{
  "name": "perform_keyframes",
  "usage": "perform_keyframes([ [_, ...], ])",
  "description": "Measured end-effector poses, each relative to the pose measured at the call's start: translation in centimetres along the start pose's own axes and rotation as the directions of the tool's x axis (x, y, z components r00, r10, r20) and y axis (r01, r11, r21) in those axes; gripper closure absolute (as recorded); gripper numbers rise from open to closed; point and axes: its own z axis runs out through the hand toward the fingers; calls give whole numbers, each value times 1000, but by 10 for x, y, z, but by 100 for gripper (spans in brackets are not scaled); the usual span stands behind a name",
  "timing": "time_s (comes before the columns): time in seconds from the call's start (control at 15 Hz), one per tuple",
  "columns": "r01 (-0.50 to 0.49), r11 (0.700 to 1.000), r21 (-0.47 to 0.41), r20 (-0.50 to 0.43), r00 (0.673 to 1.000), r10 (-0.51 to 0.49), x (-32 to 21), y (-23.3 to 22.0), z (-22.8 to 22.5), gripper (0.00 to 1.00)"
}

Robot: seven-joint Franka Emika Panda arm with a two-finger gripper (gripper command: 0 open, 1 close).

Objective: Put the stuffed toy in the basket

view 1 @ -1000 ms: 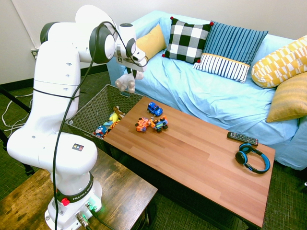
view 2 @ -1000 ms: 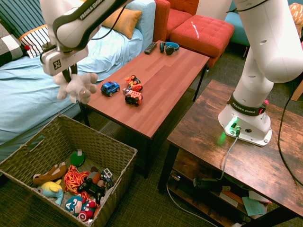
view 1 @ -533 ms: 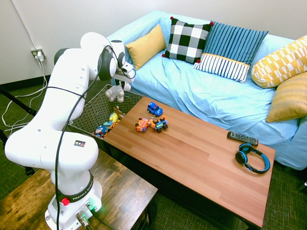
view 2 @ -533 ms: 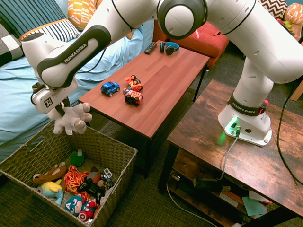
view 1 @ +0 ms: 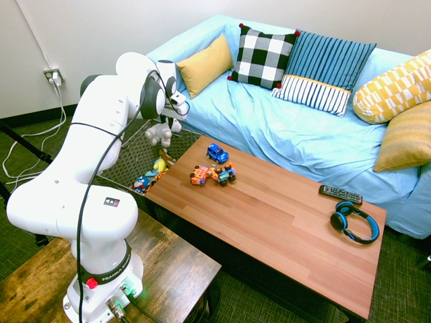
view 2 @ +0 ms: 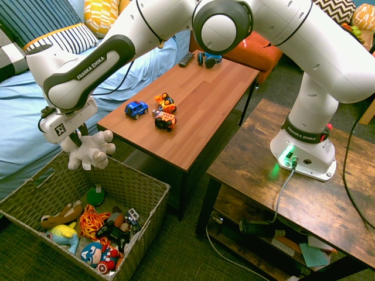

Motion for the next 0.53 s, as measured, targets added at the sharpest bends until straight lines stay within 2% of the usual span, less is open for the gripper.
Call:
perform_keyframes([
  [0.53,5,1000,-9,17,1000,-5,-6,-1,1,0],
])
